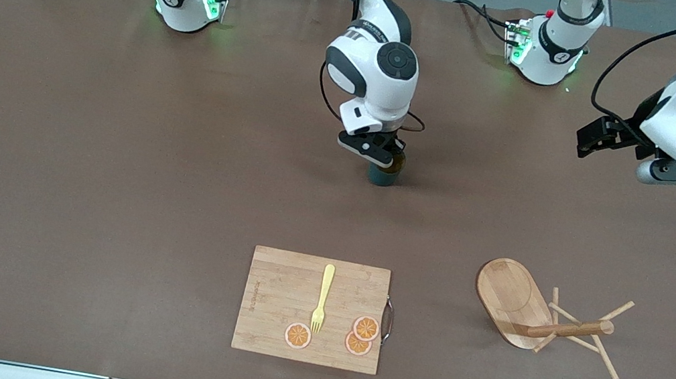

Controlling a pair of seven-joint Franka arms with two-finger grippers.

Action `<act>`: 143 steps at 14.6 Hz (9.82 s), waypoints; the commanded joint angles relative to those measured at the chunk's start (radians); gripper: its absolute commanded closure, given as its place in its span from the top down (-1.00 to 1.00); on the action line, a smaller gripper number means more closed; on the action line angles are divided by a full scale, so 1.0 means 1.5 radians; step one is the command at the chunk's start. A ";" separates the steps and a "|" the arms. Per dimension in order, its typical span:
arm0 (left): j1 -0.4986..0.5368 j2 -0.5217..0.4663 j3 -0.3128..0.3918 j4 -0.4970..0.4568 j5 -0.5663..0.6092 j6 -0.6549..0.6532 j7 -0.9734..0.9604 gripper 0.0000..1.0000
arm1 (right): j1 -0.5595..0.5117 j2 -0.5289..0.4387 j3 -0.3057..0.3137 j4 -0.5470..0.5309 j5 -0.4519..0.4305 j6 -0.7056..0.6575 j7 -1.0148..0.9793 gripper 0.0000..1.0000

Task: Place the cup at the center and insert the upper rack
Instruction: 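Lower the mug and open the right gripper while the left gripper approaches, then withdraw the right gripper while the left gripper moves above the mug, then lower the left gripper and close it on the mug handle, then lift the mug by its handle with the left gripper, then carry the mug with the left gripper to the wooden mug tree, then hang the mug onto a mug-tree peg with the left gripper, then open the left gripper and pull it away from the mug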

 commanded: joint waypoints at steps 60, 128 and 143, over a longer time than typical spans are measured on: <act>-0.536 0.570 -0.174 -0.034 0.816 0.107 -1.590 -0.59 | -0.678 -0.552 -0.009 -0.087 -0.013 -0.512 -0.909 1.00; 0.354 0.433 -0.175 0.132 -0.530 0.264 -0.415 1.00 | -0.688 -0.554 -0.012 -0.086 -0.030 -0.503 -0.918 1.00; 0.254 0.111 -0.201 0.097 -0.086 0.112 -0.266 1.00 | -0.687 -0.554 -0.011 -0.086 -0.029 -0.506 -0.917 1.00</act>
